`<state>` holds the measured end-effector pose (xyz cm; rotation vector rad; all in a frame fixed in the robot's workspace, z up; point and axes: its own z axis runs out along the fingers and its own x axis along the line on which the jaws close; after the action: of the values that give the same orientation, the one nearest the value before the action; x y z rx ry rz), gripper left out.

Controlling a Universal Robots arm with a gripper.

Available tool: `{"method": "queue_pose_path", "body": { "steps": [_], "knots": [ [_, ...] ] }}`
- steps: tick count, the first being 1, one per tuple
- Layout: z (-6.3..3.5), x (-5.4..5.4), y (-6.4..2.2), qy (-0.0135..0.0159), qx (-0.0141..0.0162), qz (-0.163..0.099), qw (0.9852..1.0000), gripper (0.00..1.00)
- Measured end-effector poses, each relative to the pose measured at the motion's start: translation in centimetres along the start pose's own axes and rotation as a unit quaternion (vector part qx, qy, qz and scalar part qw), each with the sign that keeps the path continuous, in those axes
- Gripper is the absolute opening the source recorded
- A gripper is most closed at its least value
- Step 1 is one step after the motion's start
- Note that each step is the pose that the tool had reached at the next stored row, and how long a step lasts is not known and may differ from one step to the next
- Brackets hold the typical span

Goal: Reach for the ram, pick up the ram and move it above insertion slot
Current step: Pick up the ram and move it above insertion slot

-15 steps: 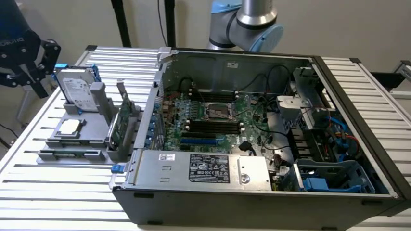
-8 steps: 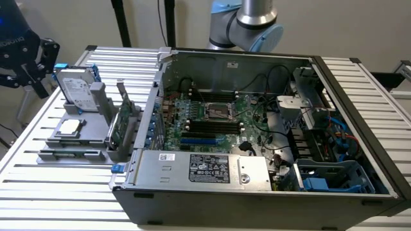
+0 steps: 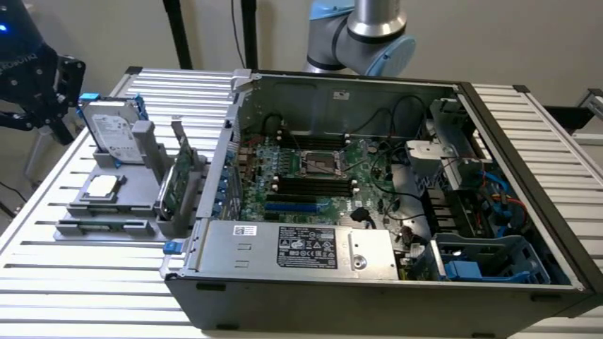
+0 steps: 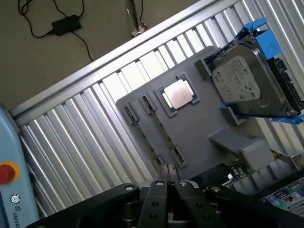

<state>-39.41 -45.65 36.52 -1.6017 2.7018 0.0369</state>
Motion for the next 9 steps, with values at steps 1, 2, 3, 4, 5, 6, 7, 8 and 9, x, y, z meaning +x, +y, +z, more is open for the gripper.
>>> {"method": "queue_pose_path", "body": {
  "steps": [1,2,3,4,5,6,7,8,9],
  "knots": [
    [0.01,0.00,0.00,-0.0003,0.0008,-0.009,1.0000,0.11],
    [0.01,0.00,0.00,-0.0005,0.0015,-0.018,0.9998,0.11],
    [0.02,0.00,0.00,-0.0008,0.0022,-0.027,0.9996,0.11],
    [0.03,0.00,0.00,-0.0011,0.0030,-0.036,0.9993,0.11],
    [0.03,0.00,0.00,-0.0015,0.0038,-0.045,0.9990,0.11],
    [0.04,0.00,0.00,-0.0018,0.0047,-0.054,0.9985,0.11],
    [0.05,0.00,0.00,-0.0022,0.0055,-0.063,0.9980,0.11],
    [0.06,0.00,0.00,-0.0025,0.0064,-0.072,0.9974,0.11],
    [0.06,0.00,0.00,-0.0029,0.0073,-0.081,0.9967,0.11]
  ]
}}
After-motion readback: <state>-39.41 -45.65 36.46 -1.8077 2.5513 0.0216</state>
